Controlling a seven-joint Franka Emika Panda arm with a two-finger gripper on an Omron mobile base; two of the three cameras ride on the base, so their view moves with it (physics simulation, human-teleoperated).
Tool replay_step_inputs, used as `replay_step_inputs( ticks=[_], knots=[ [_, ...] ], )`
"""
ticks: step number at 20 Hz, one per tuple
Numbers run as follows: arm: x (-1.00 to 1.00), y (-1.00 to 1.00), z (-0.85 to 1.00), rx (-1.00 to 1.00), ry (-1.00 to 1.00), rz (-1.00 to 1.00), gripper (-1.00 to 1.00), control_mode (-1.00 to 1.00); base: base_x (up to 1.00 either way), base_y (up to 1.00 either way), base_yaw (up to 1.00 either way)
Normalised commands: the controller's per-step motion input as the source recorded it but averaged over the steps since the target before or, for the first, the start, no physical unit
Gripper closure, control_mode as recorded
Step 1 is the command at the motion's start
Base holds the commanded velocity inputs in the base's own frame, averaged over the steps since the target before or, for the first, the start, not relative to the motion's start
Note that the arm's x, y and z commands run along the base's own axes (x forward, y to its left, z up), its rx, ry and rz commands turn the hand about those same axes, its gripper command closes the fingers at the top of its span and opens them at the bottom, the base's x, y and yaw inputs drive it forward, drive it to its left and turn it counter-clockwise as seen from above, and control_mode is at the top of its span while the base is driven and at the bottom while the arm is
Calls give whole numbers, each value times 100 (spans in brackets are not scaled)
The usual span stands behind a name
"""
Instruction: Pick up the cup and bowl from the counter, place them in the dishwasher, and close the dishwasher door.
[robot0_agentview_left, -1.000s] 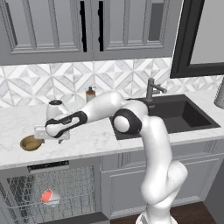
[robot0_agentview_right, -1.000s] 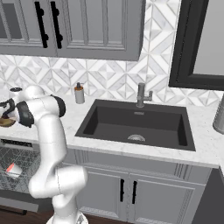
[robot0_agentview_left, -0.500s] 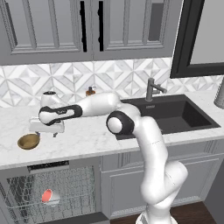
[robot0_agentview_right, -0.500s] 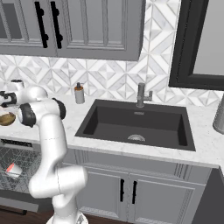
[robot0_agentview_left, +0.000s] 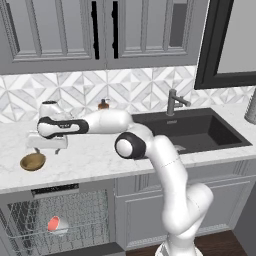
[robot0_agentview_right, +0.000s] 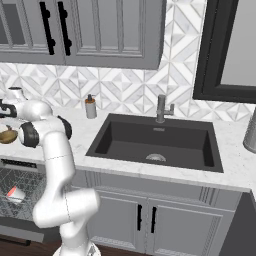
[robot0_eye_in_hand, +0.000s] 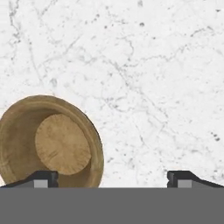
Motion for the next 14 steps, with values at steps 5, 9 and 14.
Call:
replay_step_inputs(
  ticks=[5, 9, 14],
  knots=[
    [6, 33, -17, -4, 1, 0, -100, -100, 0, 0, 0],
    [0, 15, -35, -4, 0, 0, -100, -100, 0, 0, 0],
    [-9, 0, -54, -9, 2, 0, -100, -100, 0, 0, 0]
  ],
)
